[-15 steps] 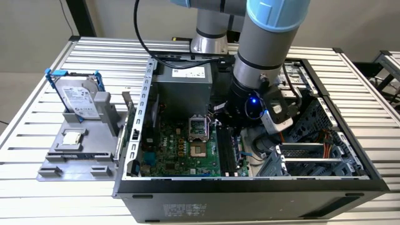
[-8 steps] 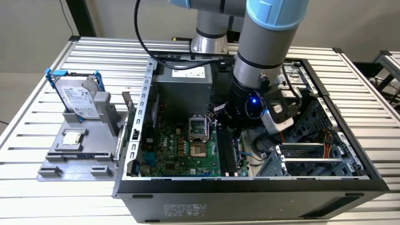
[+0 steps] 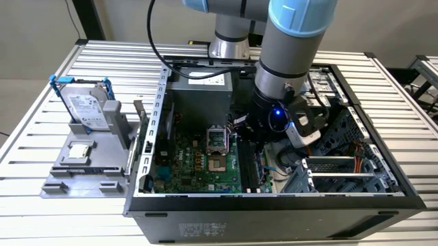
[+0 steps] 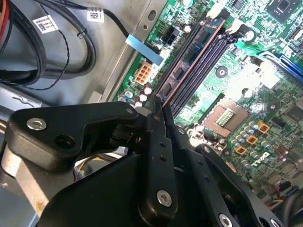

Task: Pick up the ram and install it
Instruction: 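Insert the ram into the slot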

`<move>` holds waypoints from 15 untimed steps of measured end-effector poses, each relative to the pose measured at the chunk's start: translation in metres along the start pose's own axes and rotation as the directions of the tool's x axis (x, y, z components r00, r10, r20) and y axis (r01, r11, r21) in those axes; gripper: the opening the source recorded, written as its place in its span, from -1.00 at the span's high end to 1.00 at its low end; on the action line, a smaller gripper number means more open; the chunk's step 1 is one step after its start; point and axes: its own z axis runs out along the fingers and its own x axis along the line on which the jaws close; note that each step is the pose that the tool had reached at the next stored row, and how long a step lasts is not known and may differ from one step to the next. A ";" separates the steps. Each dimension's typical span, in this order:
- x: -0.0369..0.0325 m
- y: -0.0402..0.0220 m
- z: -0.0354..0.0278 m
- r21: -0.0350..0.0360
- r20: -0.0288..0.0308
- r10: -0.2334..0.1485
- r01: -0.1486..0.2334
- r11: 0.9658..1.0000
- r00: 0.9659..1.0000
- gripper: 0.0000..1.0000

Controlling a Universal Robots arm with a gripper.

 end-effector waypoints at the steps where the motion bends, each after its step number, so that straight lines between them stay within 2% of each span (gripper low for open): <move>1: 0.0001 0.0000 0.0011 0.000 0.000 0.000 0.000 1.000 1.000 1.00; 6: 0.0001 0.0001 0.0041 0.000 -0.004 -0.001 0.001 1.000 1.000 1.00; 15: 0.0002 0.0003 0.0077 0.000 -0.018 -0.002 0.002 1.000 1.000 1.00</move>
